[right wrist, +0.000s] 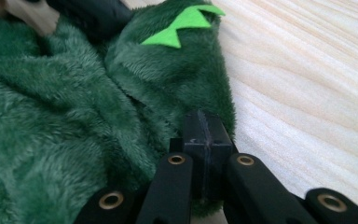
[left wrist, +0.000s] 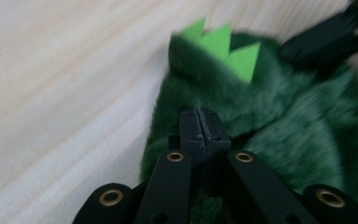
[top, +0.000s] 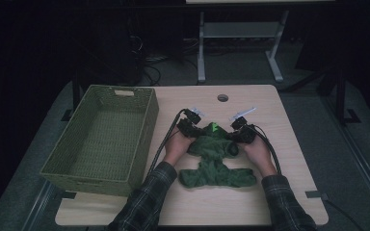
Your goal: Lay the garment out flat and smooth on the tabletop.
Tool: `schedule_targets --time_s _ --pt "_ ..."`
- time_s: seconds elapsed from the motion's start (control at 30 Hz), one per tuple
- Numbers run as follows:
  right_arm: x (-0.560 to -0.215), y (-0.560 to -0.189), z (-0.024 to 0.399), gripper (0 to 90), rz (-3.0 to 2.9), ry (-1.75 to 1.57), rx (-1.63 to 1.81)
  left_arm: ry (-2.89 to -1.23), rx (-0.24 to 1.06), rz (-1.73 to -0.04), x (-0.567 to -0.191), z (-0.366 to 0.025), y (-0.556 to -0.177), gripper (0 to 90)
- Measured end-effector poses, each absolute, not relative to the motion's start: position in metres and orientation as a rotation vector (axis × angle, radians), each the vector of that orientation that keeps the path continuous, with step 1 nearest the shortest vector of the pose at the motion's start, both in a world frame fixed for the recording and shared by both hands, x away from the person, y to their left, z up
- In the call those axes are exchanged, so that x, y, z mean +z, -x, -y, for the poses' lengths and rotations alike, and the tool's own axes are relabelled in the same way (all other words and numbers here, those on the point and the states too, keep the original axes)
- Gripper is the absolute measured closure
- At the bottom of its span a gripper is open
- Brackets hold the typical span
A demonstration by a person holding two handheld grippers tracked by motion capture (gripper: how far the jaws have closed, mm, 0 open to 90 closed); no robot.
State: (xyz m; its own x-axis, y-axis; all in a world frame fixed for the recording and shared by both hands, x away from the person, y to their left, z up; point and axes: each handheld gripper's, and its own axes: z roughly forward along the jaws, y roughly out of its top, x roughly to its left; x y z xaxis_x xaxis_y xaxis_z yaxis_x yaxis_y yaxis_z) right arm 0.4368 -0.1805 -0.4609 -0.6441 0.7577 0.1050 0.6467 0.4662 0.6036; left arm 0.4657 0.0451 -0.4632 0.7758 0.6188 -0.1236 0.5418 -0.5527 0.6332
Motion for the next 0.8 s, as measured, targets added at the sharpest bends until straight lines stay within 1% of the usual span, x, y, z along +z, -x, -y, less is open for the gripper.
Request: schedule_targets --time_s 0.1,0.2,0.43,0.5,0.67,0.8 --pt "-0.461 -0.438 0.183 89.9 -2.498 -1.205 0.879 -2.305 0.191 -0.852 -0.463 -0.046 -0.468 89.6" --pt "-0.461 -0.444 0.187 89.9 -2.48 -1.213 0.865 -2.269 0.172 -0.88 -0.465 -0.047 -0.472 89.6" --pt "-0.463 -0.451 0.19 89.9 -2.43 -1.256 0.884 -2.279 0.196 -0.872 -0.463 -0.043 -0.481 89.5" --pt "-0.461 -0.449 0.19 89.6 -2.437 -1.253 0.883 -2.254 0.173 -0.869 -0.46 -0.044 -0.479 89.4" --pt "-0.444 -0.441 0.196 82.6 -2.405 -1.252 0.965 -2.206 0.159 -0.831 -0.439 -0.049 -0.468 86.6" --pt "-0.431 -0.432 0.201 73.8 -2.388 -1.248 0.987 -2.171 0.133 -0.804 -0.425 -0.057 -0.456 80.2"
